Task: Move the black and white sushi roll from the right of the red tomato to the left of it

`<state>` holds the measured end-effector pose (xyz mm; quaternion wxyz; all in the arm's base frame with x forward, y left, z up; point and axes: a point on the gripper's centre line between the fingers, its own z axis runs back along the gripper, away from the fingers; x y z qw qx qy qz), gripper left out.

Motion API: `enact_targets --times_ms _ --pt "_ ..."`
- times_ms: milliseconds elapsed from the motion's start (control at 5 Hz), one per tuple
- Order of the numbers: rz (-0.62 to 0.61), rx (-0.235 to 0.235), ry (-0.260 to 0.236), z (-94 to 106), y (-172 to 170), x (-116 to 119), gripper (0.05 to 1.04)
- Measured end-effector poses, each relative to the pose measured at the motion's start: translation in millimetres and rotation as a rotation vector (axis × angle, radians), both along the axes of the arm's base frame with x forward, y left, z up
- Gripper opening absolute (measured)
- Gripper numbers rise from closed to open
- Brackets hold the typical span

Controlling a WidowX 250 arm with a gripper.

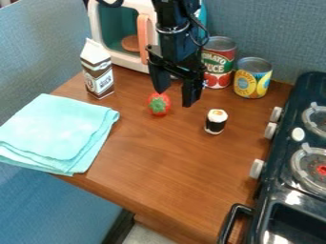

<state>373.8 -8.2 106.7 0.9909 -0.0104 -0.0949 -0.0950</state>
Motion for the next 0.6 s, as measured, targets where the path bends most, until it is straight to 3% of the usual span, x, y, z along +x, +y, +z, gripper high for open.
enact_targets --times_ms 200,400,600 --pt "0.002 0.000 0.040 -14.7 1 -2 1.007" --pt "-0.033 -0.004 0.039 -29.8 -7 11 1.007" --pt "-0.088 -0.007 0.026 -30.2 -23 23 1.007"
